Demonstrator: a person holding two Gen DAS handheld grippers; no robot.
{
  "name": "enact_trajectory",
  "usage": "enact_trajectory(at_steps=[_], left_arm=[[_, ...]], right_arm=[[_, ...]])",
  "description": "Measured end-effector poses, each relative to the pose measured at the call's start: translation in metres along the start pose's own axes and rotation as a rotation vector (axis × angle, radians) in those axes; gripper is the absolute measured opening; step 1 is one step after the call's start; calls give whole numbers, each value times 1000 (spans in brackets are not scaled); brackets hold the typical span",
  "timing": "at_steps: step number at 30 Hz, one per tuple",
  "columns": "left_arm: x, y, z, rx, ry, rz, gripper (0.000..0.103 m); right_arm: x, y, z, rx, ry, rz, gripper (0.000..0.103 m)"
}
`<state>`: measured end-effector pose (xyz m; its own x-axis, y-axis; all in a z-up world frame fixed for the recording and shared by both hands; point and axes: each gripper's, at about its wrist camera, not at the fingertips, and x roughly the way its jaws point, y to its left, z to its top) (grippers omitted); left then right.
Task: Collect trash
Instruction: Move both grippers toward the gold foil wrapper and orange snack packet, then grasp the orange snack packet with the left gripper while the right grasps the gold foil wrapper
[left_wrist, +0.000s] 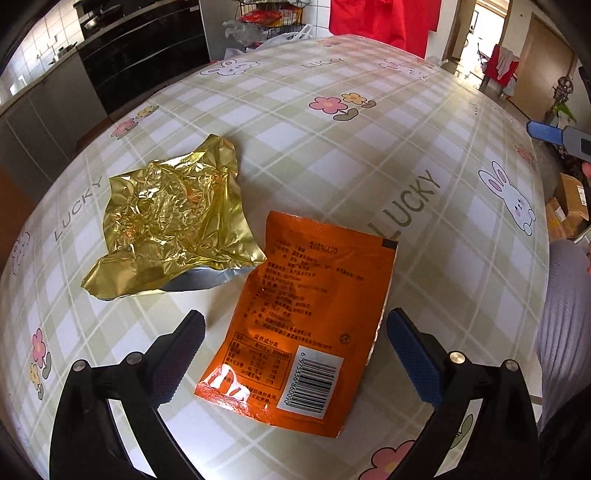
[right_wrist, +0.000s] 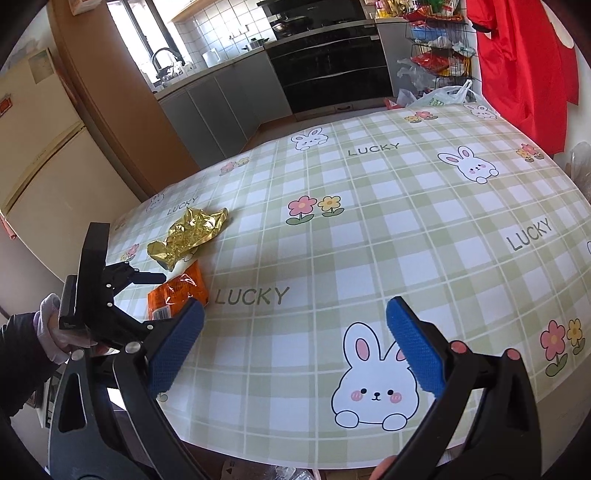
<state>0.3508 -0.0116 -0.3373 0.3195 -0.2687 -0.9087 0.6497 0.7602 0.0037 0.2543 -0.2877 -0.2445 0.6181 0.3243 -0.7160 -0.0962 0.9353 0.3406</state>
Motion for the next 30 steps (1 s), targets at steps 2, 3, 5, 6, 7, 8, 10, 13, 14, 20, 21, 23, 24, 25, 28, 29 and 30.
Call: enact_trajectory(at_steps=[2,3,5,6,7,8,10,13,14,20,21,23,24,25,28,29,30], left_arm=[[0,0,0,0,0,-3,95],[0,0,0,-3,0,-6,95],[0,0,-1,-6,-1,-6,94],[0,-1,-1,-8,-2,-10,92],[-1,-1,-1,-9,-5,-10,86],[-4,-2,-2,-8,-11,-13,82],[-7,-1,-4,-22,-12,-19,73],[-16,3,-10,-71,-9,-52,59],[-19,4,-14,-81,-6,-61,57],[-45,14,-50,-205,-53,-70,40],[-50,17,-57,-234,-70,-58,38],[-62,25,-70,-304,-110,-52,36],[-69,28,-77,-338,-133,-53,35],[-75,31,-84,-373,-157,-51,35],[-93,39,-103,-465,-224,-45,34],[-99,42,-109,-492,-246,-39,34],[-105,44,-114,-517,-267,-34,34]], right_arm=[[1,0,0,-2,7,-1,97],[1,0,0,-5,12,-2,97],[1,1,0,-9,17,-1,97],[1,1,0,-10,18,-1,97],[1,1,0,-12,18,-2,97],[1,2,0,-13,17,-2,97],[1,3,0,-14,18,-1,97],[0,6,0,-25,22,1,97],[-1,8,0,-35,24,-1,97],[4,24,3,-123,46,-6,97],[7,29,4,-147,52,-6,97],[12,38,6,-178,56,9,97],[15,43,9,-186,59,26,97],[20,48,11,-197,67,46,97],[36,69,19,-251,82,69,97],[44,80,22,-286,87,72,97],[53,91,25,-327,93,76,97]])
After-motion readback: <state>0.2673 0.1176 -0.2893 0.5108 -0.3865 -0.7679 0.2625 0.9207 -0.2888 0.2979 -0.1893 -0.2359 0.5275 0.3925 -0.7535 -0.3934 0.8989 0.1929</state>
